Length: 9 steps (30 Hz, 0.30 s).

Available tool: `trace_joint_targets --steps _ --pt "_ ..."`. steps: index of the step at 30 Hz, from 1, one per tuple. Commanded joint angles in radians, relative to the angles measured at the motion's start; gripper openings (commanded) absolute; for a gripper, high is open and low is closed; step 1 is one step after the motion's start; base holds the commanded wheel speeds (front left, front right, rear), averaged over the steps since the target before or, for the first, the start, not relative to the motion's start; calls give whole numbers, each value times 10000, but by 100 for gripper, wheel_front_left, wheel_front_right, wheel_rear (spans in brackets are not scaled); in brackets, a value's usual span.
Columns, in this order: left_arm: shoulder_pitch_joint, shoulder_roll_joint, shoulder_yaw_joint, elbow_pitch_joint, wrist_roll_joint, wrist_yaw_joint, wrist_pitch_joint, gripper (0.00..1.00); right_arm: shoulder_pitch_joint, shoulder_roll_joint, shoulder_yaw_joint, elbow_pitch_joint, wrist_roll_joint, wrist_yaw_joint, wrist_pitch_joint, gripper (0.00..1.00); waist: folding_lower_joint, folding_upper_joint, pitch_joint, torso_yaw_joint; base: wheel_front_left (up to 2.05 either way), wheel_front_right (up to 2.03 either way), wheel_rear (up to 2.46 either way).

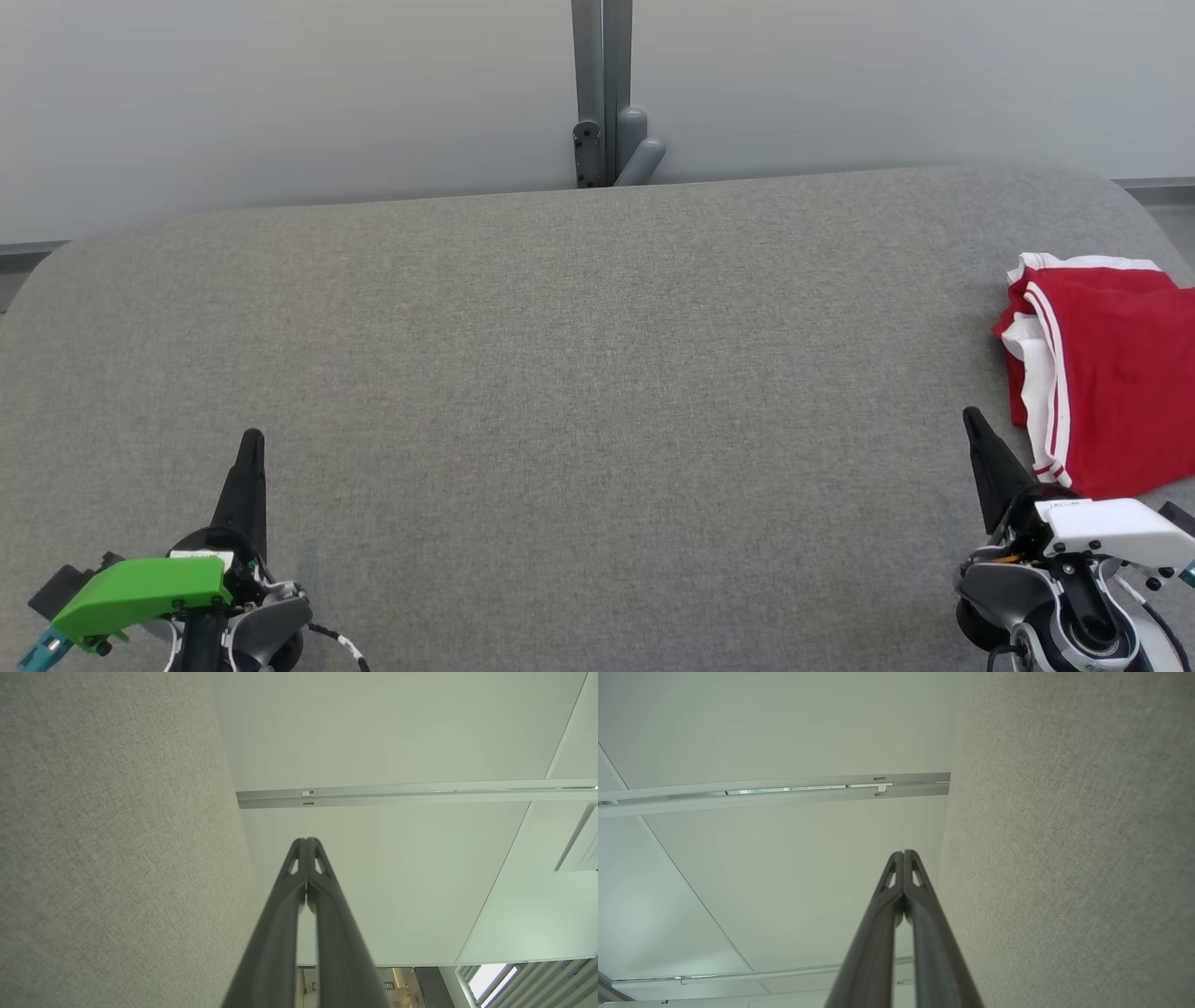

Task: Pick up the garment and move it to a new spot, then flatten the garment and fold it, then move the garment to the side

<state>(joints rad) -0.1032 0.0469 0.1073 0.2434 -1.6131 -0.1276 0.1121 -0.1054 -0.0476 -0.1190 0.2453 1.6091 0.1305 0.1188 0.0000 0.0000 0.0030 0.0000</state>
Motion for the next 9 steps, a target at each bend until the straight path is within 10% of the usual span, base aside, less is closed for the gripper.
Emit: trace_joint_targets --steps 1,9 --pt "-93 63 44 -11 -13 -70 -10 0 -35 -49 -21 -54 66 4 24 0 0 0 0 0 0 0 0" --pt "-93 63 44 -12 -11 -70 -10 0 -35 -49 -21 -54 66 4 24 0 0 0 0 0 0 0 0"
